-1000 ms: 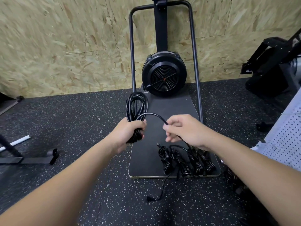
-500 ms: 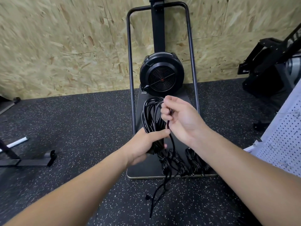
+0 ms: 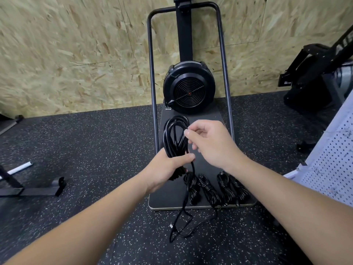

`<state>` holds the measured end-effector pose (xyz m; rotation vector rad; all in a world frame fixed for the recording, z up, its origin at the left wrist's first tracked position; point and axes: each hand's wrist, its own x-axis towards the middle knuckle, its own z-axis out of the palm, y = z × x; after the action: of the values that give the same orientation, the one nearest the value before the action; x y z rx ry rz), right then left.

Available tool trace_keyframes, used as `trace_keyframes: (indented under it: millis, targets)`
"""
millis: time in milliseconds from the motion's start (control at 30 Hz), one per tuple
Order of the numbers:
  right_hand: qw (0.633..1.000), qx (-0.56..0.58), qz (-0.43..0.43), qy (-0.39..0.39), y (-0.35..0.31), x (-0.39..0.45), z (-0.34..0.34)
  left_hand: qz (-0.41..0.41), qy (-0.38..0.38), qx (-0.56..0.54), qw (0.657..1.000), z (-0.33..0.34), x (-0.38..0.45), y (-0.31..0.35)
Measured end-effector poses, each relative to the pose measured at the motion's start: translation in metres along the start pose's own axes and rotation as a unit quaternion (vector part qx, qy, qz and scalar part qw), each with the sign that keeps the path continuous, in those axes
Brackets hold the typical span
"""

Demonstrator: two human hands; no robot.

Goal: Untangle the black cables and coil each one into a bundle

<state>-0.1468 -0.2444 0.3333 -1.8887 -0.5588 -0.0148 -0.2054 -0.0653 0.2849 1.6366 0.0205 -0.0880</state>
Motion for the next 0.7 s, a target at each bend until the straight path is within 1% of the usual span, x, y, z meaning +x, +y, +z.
trace_keyframes:
  millis: [67,133,267,333,400,433,467,500,533,567,600,667,700]
  targets:
    - [0.999,0.039,0.032,0.012,-0.003,0.000,0.004,0.002,-0.022,0.031,0.999,0.002,-0.001,0.000]
    - [0.995,0.070,0.065,0.030,-0.005,0.001,0.002,0.005,-0.025,0.043,0.999,0.006,-0.003,0.001]
    - [0.990,0.109,0.063,0.066,-0.005,0.003,-0.002,0.031,0.016,0.006,0.999,0.009,-0.002,0.001]
    - [0.986,0.132,0.073,0.071,-0.002,0.003,0.001,0.040,0.048,-0.008,0.998,0.008,0.001,0.003]
    - [0.985,0.126,0.111,0.034,0.006,-0.001,0.007,0.050,0.085,-0.018,0.995,0.003,0.004,0.007]
    - [0.985,0.111,0.133,-0.011,0.012,-0.003,0.009,0.054,0.102,-0.021,0.993,0.001,0.006,0.009]
    - [0.982,0.087,0.152,-0.071,0.019,-0.006,0.013,0.058,0.116,-0.024,0.991,-0.002,0.008,0.010]
    - [0.974,0.067,0.166,-0.141,0.025,-0.010,0.017,0.061,0.126,-0.029,0.990,-0.005,0.010,0.010]
    - [0.963,0.064,0.176,-0.195,0.030,-0.014,0.022,0.062,0.132,-0.037,0.989,-0.007,0.011,0.011]
    - [0.955,0.076,0.181,-0.224,0.033,-0.017,0.028,0.062,0.137,-0.049,0.987,-0.008,0.011,0.012]
    - [0.951,0.099,0.189,-0.225,0.035,-0.018,0.033,0.062,0.141,-0.064,0.986,-0.008,0.012,0.012]
    - [0.947,0.144,0.212,-0.195,0.036,-0.015,0.037,0.065,0.154,-0.097,0.981,-0.010,0.012,0.015]
    - [0.948,0.132,0.215,-0.193,0.034,-0.011,0.036,0.068,0.162,-0.106,0.979,-0.012,0.013,0.017]
